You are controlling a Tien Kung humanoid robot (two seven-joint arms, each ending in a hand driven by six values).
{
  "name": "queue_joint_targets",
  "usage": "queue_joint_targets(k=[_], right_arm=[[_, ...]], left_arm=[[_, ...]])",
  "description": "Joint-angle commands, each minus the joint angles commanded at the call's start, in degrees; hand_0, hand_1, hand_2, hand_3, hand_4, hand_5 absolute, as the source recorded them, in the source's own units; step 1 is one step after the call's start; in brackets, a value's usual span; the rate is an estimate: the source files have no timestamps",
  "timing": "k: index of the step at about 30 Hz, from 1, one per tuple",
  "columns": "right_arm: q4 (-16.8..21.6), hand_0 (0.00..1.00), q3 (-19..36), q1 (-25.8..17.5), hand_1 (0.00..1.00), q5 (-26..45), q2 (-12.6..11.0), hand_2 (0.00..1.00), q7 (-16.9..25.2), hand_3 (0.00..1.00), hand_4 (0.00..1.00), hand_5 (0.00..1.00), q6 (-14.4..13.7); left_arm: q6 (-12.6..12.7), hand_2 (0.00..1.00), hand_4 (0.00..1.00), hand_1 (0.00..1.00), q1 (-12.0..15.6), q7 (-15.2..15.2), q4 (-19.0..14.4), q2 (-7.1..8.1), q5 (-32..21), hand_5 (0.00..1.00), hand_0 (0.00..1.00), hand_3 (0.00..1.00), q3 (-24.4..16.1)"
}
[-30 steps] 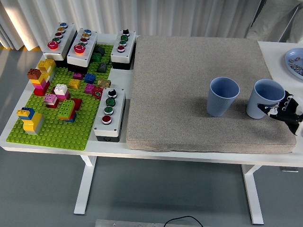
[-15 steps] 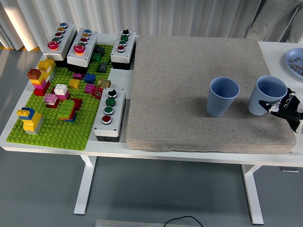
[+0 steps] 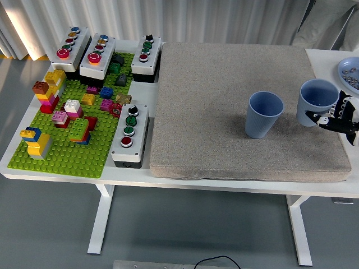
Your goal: Pick cup pour cup place
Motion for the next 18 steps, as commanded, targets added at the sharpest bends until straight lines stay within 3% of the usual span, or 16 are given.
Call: queue_joint_targets(k=[18], right_arm=[[3.08, 0.731, -1.29, 0.2, 0.635, -8.62, -0.16, 0.533, 0.39, 0.584, 0.626, 0.002, -3.0]], left_arm=[[0.03, 0.821, 0.506, 0.771, 0.06, 0.03, 0.0, 0.06, 0.33, 0.945, 0.723, 0.665, -0.27]])
